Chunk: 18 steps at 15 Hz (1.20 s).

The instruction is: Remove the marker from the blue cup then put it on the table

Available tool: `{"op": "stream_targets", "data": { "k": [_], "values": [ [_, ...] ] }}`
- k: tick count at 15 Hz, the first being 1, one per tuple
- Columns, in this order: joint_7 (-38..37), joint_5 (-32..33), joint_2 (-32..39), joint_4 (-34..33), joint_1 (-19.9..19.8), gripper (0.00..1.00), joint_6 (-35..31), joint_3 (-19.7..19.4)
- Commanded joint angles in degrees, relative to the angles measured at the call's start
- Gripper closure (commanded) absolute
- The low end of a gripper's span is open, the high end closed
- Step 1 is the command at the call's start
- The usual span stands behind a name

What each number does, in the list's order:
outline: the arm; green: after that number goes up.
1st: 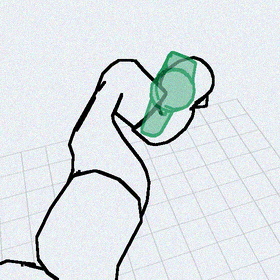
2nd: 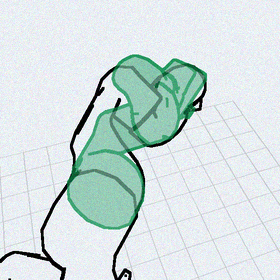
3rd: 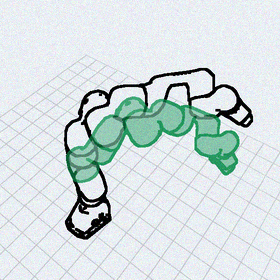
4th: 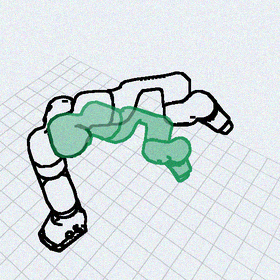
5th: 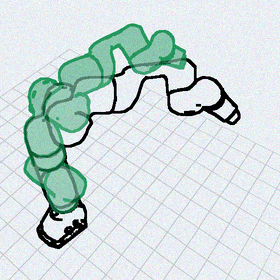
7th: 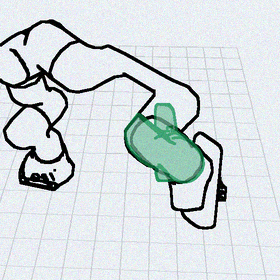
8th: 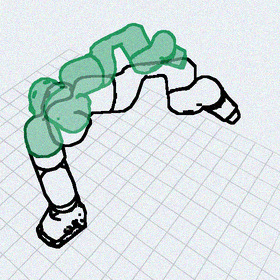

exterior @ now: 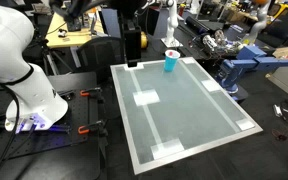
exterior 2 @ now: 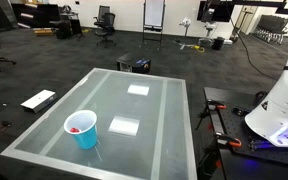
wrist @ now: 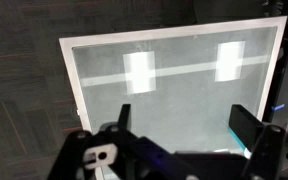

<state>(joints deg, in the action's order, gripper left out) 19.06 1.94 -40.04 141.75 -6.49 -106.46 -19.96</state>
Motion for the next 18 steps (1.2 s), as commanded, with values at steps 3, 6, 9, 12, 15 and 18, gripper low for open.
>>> {"op": "stream_targets", "data": {
  "k": [3, 6, 9, 12, 15, 18],
  "values": [
    [0.53, -0.57, 0.27, -0.13, -0.94, 0.0, 0.1, 0.73],
    [0.53, -0.57, 0.27, -0.13, -0.94, 0.0, 0.1, 0.73],
    [-0.09, 0.33, 1.65, -0.47, -1.01, 0.0, -2.84, 1.34],
    [-0.75, 1.15, 4.02, -1.22, -0.9, 0.0, -7.71, 2.4],
    [-0.9, 0.84, 6.7, -1.94, -0.22, 0.0, -11.68, 3.75],
    [-1.78, 0.57, 9.9, -2.44, 0.28, 0.0, -15.93, 5.7]
  ]
}}
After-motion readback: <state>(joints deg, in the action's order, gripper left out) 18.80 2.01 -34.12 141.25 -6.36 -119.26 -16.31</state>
